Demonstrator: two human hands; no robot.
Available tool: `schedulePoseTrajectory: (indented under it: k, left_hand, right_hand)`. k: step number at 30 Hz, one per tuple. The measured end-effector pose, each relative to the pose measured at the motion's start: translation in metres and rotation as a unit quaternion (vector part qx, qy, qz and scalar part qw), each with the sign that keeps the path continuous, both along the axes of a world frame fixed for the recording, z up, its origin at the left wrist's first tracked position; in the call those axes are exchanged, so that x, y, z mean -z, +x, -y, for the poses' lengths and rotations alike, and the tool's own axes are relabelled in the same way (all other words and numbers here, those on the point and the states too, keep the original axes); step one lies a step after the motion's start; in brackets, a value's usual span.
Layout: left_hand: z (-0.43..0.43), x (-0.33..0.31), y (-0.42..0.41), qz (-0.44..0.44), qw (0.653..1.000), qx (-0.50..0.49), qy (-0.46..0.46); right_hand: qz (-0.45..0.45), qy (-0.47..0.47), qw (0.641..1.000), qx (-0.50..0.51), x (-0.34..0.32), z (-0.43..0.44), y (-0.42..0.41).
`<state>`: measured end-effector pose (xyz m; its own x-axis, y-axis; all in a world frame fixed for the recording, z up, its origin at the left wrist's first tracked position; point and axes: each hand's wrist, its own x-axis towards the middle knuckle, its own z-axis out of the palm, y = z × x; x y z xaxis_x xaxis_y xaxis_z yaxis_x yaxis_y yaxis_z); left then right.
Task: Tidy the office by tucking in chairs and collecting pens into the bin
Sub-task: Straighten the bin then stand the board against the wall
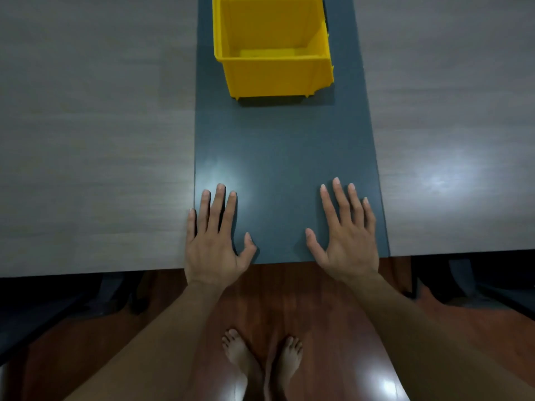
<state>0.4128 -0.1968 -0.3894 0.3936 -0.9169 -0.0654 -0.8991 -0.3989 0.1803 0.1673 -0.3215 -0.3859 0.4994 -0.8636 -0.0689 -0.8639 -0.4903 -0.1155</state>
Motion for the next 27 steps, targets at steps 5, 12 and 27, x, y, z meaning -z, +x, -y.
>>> schedulePoseTrajectory:
  k: [5,12,27]
  left_hand:
    - [-0.002,-0.013,0.005,-0.05,0.998,0.025,0.039]
    - [-0.02,-0.121,0.047,-0.167,0.973,0.024,0.16]
    - [-0.134,-0.26,0.088,-0.184,0.982,-0.017,0.04]
  right_hand:
    - [0.021,0.076,0.997,0.004,-0.011,0.001,0.0]
    - [0.002,0.256,0.966,0.031,-0.109,-0.017,-0.011]
    - [0.021,0.222,0.974,0.035,-0.259,-0.085,-0.006]
